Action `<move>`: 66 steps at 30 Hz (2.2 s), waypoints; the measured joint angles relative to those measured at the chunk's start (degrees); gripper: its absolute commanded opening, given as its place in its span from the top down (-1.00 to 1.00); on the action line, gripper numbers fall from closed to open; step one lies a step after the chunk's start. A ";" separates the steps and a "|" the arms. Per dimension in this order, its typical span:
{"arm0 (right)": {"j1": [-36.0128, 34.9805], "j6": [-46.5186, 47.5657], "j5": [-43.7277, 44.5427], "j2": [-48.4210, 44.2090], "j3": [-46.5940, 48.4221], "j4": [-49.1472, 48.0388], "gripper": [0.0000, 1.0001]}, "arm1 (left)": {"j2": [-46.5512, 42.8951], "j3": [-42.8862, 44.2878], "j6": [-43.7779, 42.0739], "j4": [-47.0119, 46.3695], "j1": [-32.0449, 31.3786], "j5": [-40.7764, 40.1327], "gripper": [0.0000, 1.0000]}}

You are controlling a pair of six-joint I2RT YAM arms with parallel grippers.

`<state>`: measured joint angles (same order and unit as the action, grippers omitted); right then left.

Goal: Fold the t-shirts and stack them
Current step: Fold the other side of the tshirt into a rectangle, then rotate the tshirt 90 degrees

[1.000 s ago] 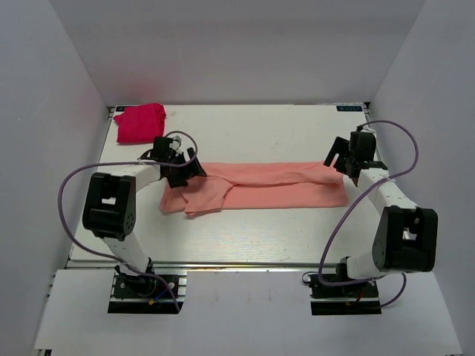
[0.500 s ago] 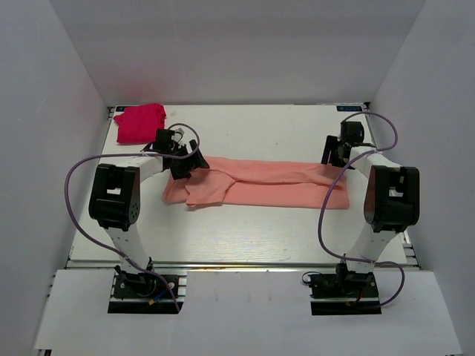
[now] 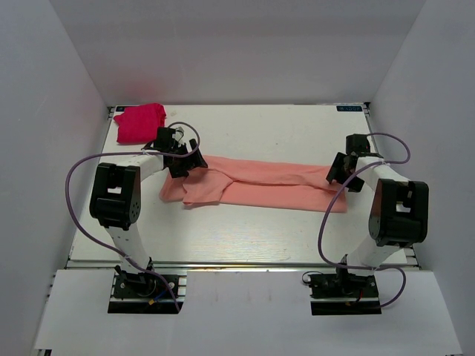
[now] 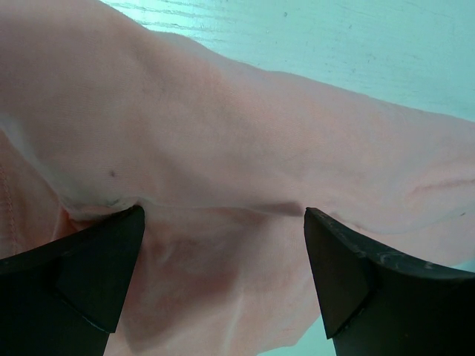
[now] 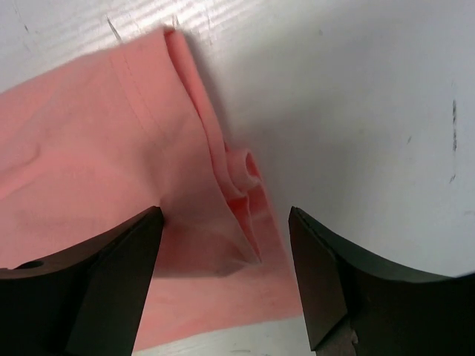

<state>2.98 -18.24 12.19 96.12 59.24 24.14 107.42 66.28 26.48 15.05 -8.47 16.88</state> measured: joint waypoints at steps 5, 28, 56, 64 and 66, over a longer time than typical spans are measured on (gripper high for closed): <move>0.42 -4.61 -2.16 -3.08 -2.21 1.44 -0.39 | 0.00 0.00 -0.33 0.00 0.00 -0.15 -0.99; 1.07 -5.09 -6.78 -3.21 3.93 1.03 1.00 | 0.00 0.13 -0.98 0.37 -0.02 -0.68 -0.99; 1.57 -0.15 0.70 4.61 5.90 0.35 -0.36 | 0.07 1.36 -1.18 2.99 0.04 -3.80 -0.99; 1.53 0.76 -12.50 -3.89 5.99 -4.37 -0.81 | 1.20 3.96 -2.03 6.40 0.26 -5.53 -0.99; 1.40 0.83 -16.90 -3.52 5.99 -6.38 -0.81 | 2.60 5.97 -2.08 7.69 0.31 -5.62 -0.99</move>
<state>4.38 -17.41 -4.71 92.60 65.23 17.76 110.02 72.25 24.40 22.74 -8.16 11.27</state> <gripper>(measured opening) 0.902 0.995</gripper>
